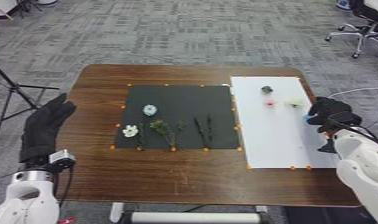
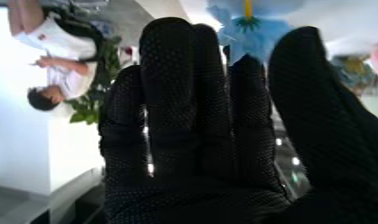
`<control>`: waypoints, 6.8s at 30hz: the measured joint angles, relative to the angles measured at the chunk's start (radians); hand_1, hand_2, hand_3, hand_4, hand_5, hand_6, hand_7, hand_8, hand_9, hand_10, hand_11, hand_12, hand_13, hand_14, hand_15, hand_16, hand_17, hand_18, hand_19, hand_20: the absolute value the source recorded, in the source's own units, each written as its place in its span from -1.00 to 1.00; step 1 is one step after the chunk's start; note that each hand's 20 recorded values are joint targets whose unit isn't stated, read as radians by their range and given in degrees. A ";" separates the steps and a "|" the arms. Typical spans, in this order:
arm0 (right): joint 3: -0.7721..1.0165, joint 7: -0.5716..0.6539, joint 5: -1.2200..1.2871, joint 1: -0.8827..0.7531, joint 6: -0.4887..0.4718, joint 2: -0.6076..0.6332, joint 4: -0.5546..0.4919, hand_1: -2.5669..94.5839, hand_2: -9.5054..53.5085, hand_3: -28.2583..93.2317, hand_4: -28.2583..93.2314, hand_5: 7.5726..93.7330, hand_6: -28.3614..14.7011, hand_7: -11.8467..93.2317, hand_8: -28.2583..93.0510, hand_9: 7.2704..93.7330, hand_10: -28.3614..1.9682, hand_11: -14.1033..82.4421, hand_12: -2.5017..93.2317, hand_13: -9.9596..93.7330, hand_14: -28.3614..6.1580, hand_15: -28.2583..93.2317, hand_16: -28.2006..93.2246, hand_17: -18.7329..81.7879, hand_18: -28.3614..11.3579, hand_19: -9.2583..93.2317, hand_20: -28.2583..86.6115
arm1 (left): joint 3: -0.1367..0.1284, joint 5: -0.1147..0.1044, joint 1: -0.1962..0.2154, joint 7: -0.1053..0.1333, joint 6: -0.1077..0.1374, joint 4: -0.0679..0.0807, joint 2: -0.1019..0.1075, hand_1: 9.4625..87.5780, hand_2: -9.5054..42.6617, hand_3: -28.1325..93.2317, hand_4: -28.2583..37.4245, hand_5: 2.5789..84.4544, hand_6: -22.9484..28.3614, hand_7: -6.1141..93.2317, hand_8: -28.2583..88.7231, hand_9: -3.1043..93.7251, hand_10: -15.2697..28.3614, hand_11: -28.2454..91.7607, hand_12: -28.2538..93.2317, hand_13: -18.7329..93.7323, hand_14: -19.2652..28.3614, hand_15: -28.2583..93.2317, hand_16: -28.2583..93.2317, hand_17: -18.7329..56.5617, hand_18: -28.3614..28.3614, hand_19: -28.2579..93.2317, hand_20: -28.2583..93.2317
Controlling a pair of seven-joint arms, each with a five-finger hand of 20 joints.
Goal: Arrange flowers
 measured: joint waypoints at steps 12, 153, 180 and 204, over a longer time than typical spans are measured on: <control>-0.074 -0.014 -0.016 0.039 0.057 0.033 0.019 0.29 -1.00 0.45 -0.86 0.63 0.42 -0.36 -0.45 0.87 0.23 -0.54 -0.20 0.62 0.14 0.35 0.05 0.09 -0.65 0.61 0.51 | -0.004 -0.001 0.001 0.000 0.003 -0.002 0.000 -0.86 -0.74 0.67 -1.00 0.02 -0.04 -0.66 -0.64 -0.01 0.31 -0.25 -0.33 -0.01 0.48 -0.29 -0.50 -0.40 0.40 -0.44 -0.27; -0.414 -0.067 0.153 0.432 0.064 -0.013 0.013 -0.30 -1.00 0.61 -0.88 0.07 0.25 -0.48 -0.65 0.22 -0.06 -0.41 -0.54 0.34 -0.17 0.17 -0.04 -0.13 -0.67 0.40 0.42 | -0.006 0.003 -0.018 -0.024 -0.011 0.007 0.012 -0.81 -0.77 0.66 -1.00 0.03 -0.09 -0.63 -0.64 -0.01 0.29 -0.24 -0.33 -0.04 0.52 -0.25 -0.48 -0.44 0.47 -0.40 -0.25; -0.383 -0.072 -0.030 0.370 0.023 -0.095 0.150 0.14 -1.00 0.47 -0.90 0.40 0.43 -0.34 -0.49 0.56 0.13 -0.35 -0.49 0.52 0.04 0.23 -0.01 -0.01 -0.60 0.50 0.46 | 0.000 0.004 -0.018 -0.023 -0.012 0.004 -0.002 -0.81 -0.77 0.66 -1.00 0.03 -0.09 -0.63 -0.64 -0.01 0.30 -0.24 -0.33 -0.04 0.52 -0.25 -0.48 -0.44 0.47 -0.40 -0.25; -0.752 -0.034 0.259 0.633 0.114 0.018 -0.129 0.26 -1.00 0.43 -0.89 0.71 0.46 -0.38 -0.44 0.88 0.20 -0.55 -0.27 0.60 0.08 0.32 0.07 0.05 -0.65 0.57 0.53 | -0.004 0.004 -0.014 -0.039 -0.023 -0.001 0.007 -0.81 -0.77 0.66 -1.00 0.02 -0.07 -0.65 -0.64 -0.01 0.29 -0.24 -0.33 -0.03 0.53 -0.25 -0.48 -0.44 0.47 -0.40 -0.25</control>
